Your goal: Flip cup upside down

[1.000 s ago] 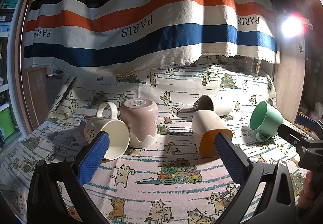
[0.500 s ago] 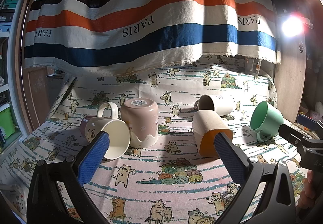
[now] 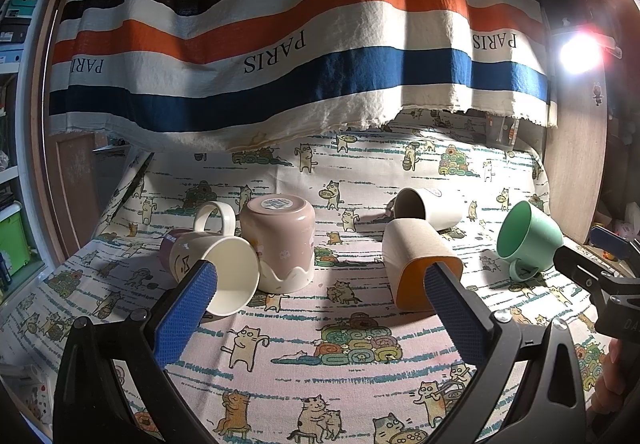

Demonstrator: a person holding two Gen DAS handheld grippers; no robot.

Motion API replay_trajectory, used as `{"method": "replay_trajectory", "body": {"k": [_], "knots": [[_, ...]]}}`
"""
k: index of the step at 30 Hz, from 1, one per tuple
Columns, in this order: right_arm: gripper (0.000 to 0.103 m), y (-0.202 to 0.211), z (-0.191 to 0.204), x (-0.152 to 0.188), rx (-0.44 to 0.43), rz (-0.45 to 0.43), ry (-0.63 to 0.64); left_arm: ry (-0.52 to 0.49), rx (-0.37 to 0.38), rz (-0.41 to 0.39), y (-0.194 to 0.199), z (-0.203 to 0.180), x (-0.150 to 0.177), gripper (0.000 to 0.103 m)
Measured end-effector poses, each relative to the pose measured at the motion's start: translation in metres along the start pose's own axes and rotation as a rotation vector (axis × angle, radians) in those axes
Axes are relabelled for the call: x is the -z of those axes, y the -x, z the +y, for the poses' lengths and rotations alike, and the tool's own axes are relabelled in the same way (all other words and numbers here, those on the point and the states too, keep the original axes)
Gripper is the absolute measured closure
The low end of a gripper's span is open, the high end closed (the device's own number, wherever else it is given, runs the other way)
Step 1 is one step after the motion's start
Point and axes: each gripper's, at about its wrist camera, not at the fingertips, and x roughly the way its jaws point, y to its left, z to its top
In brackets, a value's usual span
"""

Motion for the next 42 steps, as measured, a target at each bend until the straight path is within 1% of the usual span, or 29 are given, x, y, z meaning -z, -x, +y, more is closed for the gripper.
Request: {"method": "replay_trajectory", "body": {"k": [20,32,34,35,37,38,39,40,41,42], "knots": [[0.0,0.0,0.0,0.0,0.001,-0.001,-0.001,0.0,-0.002,0.0,0.001,0.003,0.002,0.0],[0.0,-0.001,-0.004,-0.001,0.017,0.004,-0.017,0.004,0.004,0.005,0.0,0.005,0.002,0.0],[0.0,-0.001,-0.004,-0.002,0.018,0.01,-0.017,0.004,-0.022,0.0,0.001,0.004,0.002,0.0],[0.0,-0.003,-0.004,-0.003,0.021,0.016,-0.017,0.005,-0.069,0.0,0.002,0.004,0.003,0.0],[0.0,-0.004,-0.004,-0.003,0.024,0.029,-0.018,0.019,-0.214,0.019,0.002,0.004,0.004,0.0],[0.0,-0.007,-0.006,-0.004,0.022,0.041,-0.023,0.028,-0.207,0.016,0.003,0.005,0.004,0.0],[0.0,-0.008,-0.006,-0.003,0.019,0.046,-0.027,0.04,-0.156,0.014,0.006,0.006,0.005,0.0],[0.0,-0.009,-0.007,-0.003,0.019,0.047,-0.034,0.053,-0.121,0.023,0.007,0.006,0.004,0.0],[0.0,-0.009,-0.009,-0.003,0.021,0.045,-0.043,0.058,-0.108,0.035,0.008,0.006,0.003,0.0],[0.0,-0.008,-0.01,-0.003,0.02,0.044,-0.046,0.047,-0.1,0.031,0.012,0.003,0.0,0.0]]}}
